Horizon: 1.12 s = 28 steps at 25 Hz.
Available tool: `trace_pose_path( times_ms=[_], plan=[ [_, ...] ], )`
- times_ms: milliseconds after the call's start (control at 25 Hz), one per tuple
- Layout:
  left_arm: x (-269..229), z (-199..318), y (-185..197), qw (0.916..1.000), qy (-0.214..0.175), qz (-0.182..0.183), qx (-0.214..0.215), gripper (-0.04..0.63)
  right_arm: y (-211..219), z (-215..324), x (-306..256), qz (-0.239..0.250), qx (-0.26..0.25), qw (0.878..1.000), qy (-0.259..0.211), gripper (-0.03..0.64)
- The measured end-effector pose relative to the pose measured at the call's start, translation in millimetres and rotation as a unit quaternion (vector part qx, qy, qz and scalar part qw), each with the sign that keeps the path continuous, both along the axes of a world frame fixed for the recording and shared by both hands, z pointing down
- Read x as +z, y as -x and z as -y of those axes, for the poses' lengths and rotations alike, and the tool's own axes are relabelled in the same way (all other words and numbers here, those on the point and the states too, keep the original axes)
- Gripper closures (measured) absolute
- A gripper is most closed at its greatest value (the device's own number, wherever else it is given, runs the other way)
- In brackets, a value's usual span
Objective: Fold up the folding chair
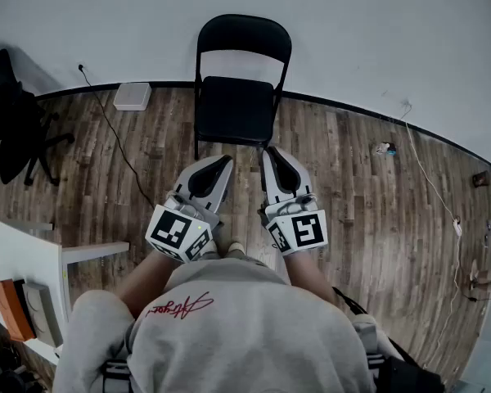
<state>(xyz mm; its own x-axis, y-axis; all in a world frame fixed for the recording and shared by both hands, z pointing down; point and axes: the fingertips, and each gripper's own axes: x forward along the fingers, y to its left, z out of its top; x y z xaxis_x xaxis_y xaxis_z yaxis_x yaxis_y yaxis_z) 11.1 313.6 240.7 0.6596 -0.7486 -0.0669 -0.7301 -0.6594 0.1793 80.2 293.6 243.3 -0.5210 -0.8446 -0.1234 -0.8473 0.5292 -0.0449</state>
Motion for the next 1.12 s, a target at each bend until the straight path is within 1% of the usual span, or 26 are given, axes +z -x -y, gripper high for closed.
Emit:
trace_pose_path(
  times_ms=[160,360,560,720,880,1000,1120],
  plan=[
    [3.4,1.4,2.3,1.0,0.005,-0.004,-0.004,0.574,2.9,-0.5,0.9,0.002,-0.001,1.0,-0.001,0.58],
    [3.4,4.4,1.9,1.0,0.002,-0.003,-0.008,0.574,2.1,-0.5,3.0,0.003,0.0,1.0,0.002,0.58],
    [4.1,6.2,-0.4,0.9997,0.009,-0.015,-0.019,0.574,-4.9,-4.0,3.0,0.031,0.001,1.0,0.004,0.58],
    [6.4,6.1,-4.5,0.9992,0.011,-0.018,-0.033,0.574,-14.1,-3.5,7.1,0.038,0.005,0.999,0.007,0.578],
    [7.4,9.6,-6.2,0.998,0.017,-0.024,-0.056,0.574,-20.0,-1.4,11.1,0.043,-0.01,0.999,0.012,0.578],
    [6.4,15.0,-7.4,0.9973,0.009,-0.033,-0.065,0.574,-21.1,3.8,17.4,0.042,-0.02,0.999,0.015,0.578],
    [8.6,23.3,-5.5,0.997,0.009,-0.028,-0.072,0.572,-15.4,13.5,28.6,0.041,-0.029,0.998,0.033,0.578]
  ],
)
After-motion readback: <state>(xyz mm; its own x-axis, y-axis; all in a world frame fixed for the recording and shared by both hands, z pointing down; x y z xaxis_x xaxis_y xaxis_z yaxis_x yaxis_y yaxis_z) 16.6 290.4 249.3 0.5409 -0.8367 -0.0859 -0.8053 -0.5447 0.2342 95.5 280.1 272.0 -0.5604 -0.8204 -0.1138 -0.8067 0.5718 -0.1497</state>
